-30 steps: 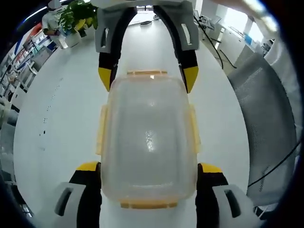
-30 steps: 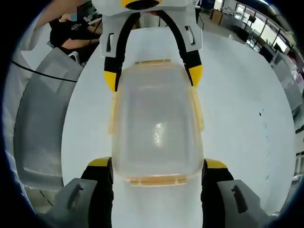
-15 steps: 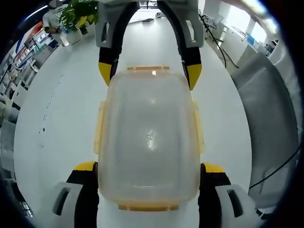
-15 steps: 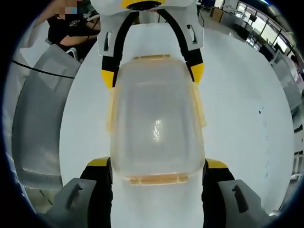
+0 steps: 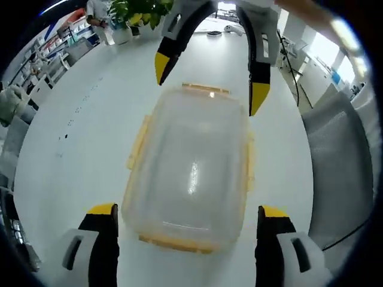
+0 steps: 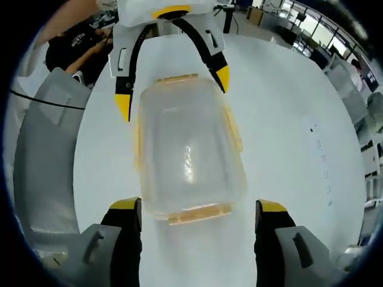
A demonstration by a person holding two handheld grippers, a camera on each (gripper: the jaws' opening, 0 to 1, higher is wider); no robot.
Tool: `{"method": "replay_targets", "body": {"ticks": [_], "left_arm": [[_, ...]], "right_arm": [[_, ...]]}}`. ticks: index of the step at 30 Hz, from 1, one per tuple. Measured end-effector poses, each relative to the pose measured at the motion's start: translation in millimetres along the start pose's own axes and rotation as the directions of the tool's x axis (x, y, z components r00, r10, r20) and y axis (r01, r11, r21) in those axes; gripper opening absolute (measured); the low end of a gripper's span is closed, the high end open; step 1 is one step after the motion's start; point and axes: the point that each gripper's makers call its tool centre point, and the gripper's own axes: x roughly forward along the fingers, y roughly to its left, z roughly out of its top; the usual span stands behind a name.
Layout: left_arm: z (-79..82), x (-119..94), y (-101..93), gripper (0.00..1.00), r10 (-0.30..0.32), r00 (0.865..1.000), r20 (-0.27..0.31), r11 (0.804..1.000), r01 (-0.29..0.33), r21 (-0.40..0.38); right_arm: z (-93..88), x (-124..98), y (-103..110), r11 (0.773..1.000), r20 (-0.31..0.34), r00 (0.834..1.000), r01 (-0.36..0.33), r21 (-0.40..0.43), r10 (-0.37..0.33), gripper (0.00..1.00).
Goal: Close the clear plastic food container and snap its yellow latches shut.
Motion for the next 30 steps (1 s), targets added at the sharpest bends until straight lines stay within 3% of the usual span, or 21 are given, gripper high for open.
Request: {"method": "replay_targets", "body": {"ticks": [4, 12, 15, 17, 19, 23, 26, 27, 30], "left_arm": [[-3.7, -11, -1.1, 0.98, 0.055, 0.998, 0.011, 0.998, -0.055, -0.018], [5.6, -42, -15.3, 0.99, 0.131, 0.981, 0.143, 0.987, -0.116, -0.109], [11.4, -56, -20.2, 0.99, 0.189, 0.958, 0.214, 0.977, -0.162, -0.135], [15.3, -63, -36.5, 0.99, 0.158, 0.948, 0.276, 0.974, -0.104, -0.201], [18.4, -71, -45.4, 0.99, 0.169, 0.93, 0.327, 0.966, -0.092, -0.24], [14.8, -86, -56.1, 0.99, 0.233, 0.903, 0.362, 0.958, -0.15, -0.244], [12.1, -92, -72.1, 0.99, 0.233, 0.893, 0.386, 0.952, -0.128, -0.277], [14.9, -95, -81.5, 0.99, 0.222, 0.88, 0.42, 0.946, -0.09, -0.312], [12.5, -102, -90.1, 0.99, 0.257, 0.86, 0.441, 0.938, -0.113, -0.327]], "right_arm": [[3.7, -9, 7, 1.0, 0.033, 0.999, 0.026, 0.015, -0.026, 0.8], [15.1, -34, 19, 0.995, 0.092, 0.99, 0.102, 0.023, -0.103, 0.87], [15.5, -42, 22, 0.991, 0.118, 0.984, 0.128, 0.046, -0.132, 0.87], [15.5, -47, 26, 0.987, 0.142, 0.978, 0.144, 0.07, -0.152, 0.86], [13.0, -51, 34, 0.986, 0.153, 0.976, 0.143, 0.082, -0.154, 0.85], [8.1, -57, 48, 0.982, 0.173, 0.97, 0.155, 0.108, -0.172, 0.85], [3.9, -63, 57, 0.976, 0.186, 0.963, 0.171, 0.132, -0.194, 0.84], [3.6, -66, 60, 0.972, 0.199, 0.957, 0.182, 0.151, -0.21, 0.84], [4.3, -73, 68, 0.964, 0.23, 0.943, 0.203, 0.173, -0.24, 0.85]]}}
